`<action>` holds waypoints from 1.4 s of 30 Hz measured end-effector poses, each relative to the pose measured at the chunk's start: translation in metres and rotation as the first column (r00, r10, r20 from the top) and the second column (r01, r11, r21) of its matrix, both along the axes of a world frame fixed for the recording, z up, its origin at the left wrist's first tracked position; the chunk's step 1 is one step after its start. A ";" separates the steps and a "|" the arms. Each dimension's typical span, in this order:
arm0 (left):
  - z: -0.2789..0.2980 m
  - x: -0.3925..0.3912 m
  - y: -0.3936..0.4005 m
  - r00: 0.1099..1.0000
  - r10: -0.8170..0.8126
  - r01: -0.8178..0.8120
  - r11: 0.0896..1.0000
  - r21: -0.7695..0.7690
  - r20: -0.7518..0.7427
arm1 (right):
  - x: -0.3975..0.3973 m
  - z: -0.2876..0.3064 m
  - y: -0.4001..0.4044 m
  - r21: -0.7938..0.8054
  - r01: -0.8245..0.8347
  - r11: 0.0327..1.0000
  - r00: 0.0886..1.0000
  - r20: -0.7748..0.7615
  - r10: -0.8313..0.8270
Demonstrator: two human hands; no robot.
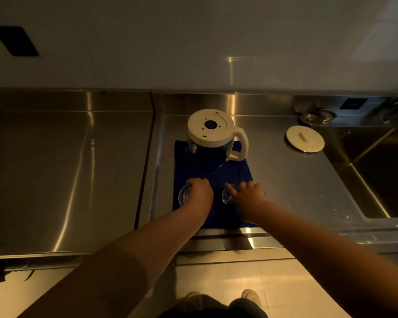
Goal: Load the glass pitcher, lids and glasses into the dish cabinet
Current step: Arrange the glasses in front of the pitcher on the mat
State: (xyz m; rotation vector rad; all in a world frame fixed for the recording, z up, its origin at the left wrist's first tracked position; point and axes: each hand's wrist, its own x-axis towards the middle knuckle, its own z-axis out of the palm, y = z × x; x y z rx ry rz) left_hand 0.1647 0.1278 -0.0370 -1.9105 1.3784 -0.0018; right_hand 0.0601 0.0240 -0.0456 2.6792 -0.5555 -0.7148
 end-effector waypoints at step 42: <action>-0.014 0.012 0.018 0.944 0.138 -0.196 0.965 -0.172 -0.300 | 0.014 -0.037 0.004 0.198 -0.004 0.980 0.952 0.302 -0.057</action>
